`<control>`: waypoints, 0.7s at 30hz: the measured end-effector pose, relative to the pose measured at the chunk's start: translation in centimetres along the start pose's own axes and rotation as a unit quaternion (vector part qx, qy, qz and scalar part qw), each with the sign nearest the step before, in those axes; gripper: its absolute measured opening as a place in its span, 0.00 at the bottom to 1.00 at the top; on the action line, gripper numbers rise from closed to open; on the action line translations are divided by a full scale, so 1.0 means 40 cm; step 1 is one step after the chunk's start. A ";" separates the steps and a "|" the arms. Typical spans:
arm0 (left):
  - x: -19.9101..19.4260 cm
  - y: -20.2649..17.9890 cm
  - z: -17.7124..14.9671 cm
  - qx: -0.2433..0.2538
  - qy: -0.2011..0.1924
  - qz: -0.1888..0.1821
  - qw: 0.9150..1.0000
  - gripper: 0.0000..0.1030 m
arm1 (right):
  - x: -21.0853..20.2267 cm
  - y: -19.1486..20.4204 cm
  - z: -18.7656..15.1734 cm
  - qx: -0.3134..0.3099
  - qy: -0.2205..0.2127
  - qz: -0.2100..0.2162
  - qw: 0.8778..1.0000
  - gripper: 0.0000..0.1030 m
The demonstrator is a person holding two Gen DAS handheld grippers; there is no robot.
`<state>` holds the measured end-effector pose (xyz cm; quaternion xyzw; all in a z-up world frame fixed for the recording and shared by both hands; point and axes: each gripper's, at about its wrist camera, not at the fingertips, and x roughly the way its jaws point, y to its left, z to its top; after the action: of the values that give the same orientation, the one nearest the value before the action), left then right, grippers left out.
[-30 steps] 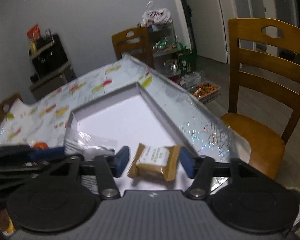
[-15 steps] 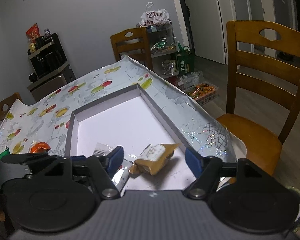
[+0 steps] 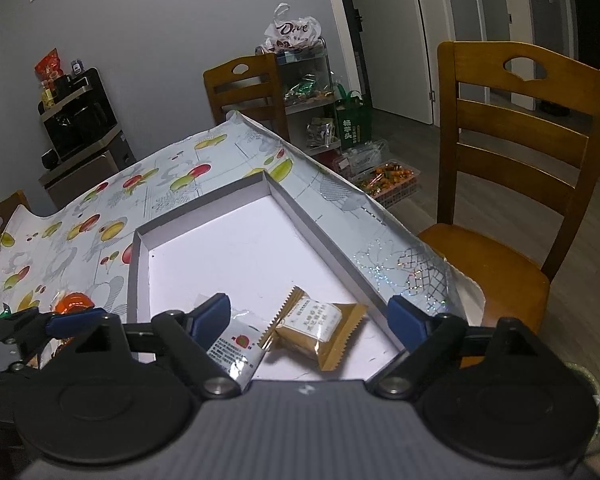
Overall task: Organize snacks
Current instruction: 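Lower the gold packet into the box and open the right gripper while the left gripper releases the clear packet, then move both grippers back over the snack pile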
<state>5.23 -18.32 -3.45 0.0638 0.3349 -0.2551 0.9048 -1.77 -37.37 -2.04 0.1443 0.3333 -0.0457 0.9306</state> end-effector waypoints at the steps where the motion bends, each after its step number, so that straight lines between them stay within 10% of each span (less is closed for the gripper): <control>1: -0.007 0.004 -0.001 -0.002 -0.002 0.000 1.000 1.00 | -0.002 0.004 0.000 -0.001 0.000 -0.001 1.000 0.84; 21: -0.165 0.104 -0.059 -0.016 -0.045 0.015 0.999 1.00 | -0.017 0.155 -0.005 -0.043 0.002 -0.011 0.999 0.86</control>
<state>1.69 -11.30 -1.28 0.0430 0.2966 -0.2391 0.9236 -1.28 -31.38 -0.30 0.1009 0.3387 -0.0413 0.9346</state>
